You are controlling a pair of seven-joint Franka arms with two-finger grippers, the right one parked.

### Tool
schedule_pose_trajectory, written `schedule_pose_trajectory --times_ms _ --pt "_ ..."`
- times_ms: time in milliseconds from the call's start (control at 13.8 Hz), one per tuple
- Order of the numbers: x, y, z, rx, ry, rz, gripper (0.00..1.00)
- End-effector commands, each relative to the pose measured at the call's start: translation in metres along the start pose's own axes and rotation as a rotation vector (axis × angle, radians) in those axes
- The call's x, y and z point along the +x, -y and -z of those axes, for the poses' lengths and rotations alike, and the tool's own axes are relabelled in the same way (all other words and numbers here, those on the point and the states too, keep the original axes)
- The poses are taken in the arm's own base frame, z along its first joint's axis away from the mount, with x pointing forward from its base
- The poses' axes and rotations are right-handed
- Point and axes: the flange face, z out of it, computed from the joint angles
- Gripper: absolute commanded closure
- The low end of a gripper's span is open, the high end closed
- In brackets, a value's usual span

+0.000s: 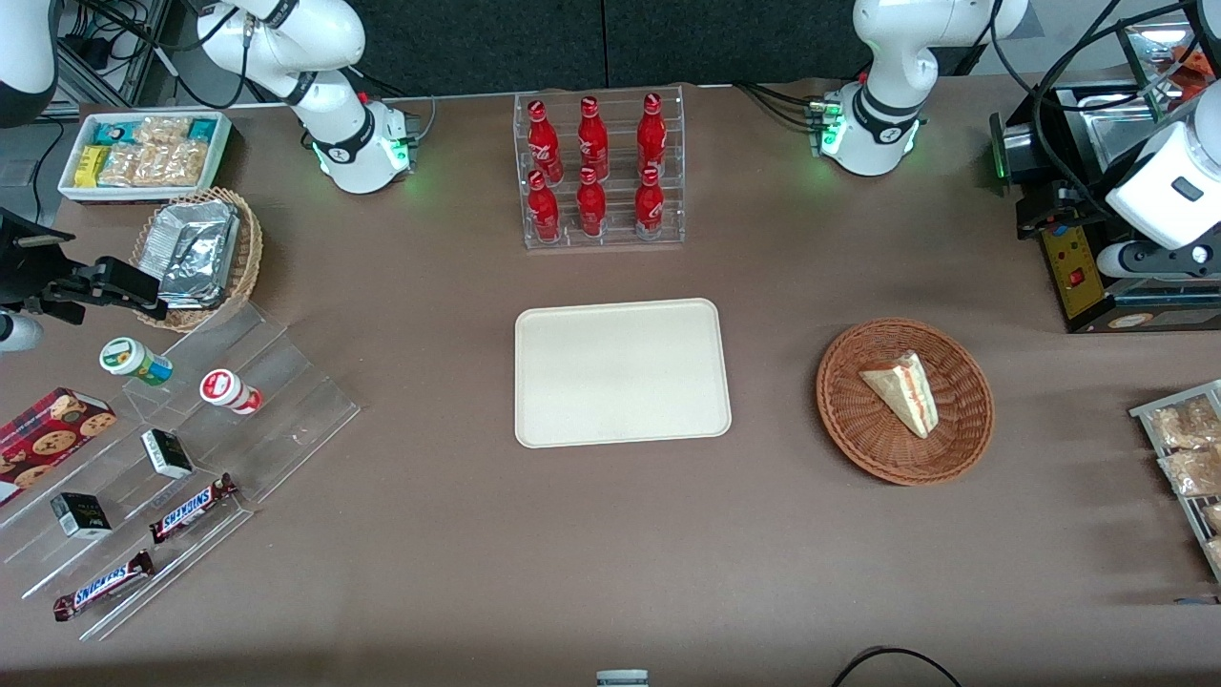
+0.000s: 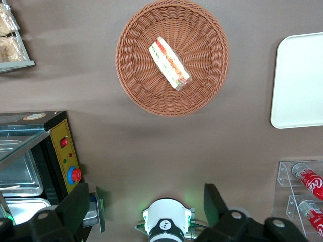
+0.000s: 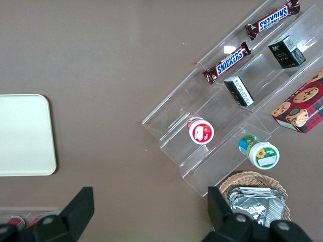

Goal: Place sandwich from basket to tray
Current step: 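Move the left gripper over the wicker basket above the sandwich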

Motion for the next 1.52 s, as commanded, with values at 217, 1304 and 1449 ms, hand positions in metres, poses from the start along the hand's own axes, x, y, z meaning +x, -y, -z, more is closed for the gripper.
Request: schedule_pose_trajectory --times_ms 217,1304,1449 --pt "0.005 -0.001 -0.002 0.014 0.003 -0.001 0.0" --pt "0.028 -0.014 -0.207 -0.034 -0.182 0.461 0.0" --pt "0.033 -0.017 -0.222 -0.06 -0.211 0.554 0.0"
